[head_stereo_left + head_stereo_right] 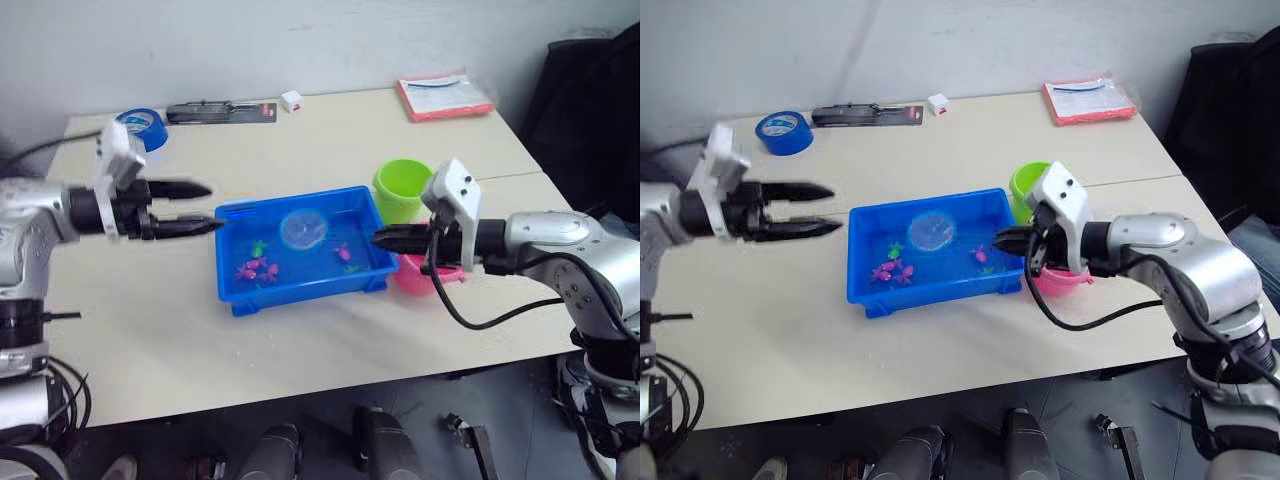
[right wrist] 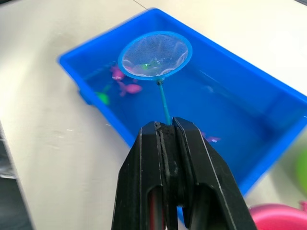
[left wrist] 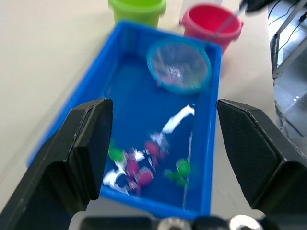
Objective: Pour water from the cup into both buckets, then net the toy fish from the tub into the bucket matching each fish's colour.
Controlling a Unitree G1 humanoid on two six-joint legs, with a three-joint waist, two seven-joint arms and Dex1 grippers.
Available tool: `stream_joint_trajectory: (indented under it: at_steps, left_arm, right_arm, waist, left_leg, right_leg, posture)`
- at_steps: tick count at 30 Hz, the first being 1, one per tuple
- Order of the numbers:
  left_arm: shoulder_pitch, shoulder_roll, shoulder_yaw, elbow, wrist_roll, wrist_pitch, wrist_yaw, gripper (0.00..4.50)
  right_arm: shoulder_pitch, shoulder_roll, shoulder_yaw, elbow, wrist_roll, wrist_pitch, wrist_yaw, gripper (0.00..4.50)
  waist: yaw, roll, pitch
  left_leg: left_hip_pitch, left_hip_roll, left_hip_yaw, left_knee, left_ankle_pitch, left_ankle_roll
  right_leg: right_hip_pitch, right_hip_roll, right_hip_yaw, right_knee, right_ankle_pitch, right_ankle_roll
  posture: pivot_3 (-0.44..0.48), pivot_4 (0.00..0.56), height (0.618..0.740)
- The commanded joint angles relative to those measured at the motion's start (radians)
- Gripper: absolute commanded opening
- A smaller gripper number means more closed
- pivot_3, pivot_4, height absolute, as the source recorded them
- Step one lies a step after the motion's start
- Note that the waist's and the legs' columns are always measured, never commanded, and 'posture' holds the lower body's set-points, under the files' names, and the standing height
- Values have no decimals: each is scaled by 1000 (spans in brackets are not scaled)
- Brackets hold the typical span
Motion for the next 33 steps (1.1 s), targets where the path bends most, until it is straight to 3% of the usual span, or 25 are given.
stream_joint_trajectory:
  at_steps: [1, 11, 22, 33]
  left_arm:
    - [44, 25, 55, -117, -57, 26, 4, 3709]
    - [203, 75, 77, -262, -90, 32, 2, 3709]
    - [207, 29, 63, -295, -108, 0, 47, 3709]
    - [190, 10, 58, -313, -132, 12, 84, 3709]
  right_arm:
    - [-50, -26, 30, 25, -68, -18, -2, 793]
    - [-138, -83, 210, 112, -396, -222, 2, 793]
    - [-109, -159, 344, 62, -675, -363, 88, 793]
    - [-120, -127, 408, 37, -852, -367, 150, 793]
  waist:
    - [4, 0, 0]
    - [-1, 1, 1]
    - [0, 1, 1]
    - [1, 1, 1]
  left_leg:
    - [0, 0, 0, 0, 0, 0]
    - [0, -1, 1, -1, 0, 0]
    - [-1, 0, 1, 0, 0, 0]
    - [-1, 0, 2, 0, 0, 0]
  right_leg:
    - [0, 0, 0, 0, 0, 0]
    - [-1, -1, 1, 0, 0, 0]
    - [-2, 0, 1, 0, 0, 0]
    - [-2, 0, 1, 0, 0, 0]
  posture:
    - [0, 150, 740]
    - [0, 150, 740]
    - [0, 150, 740]
    - [0, 150, 740]
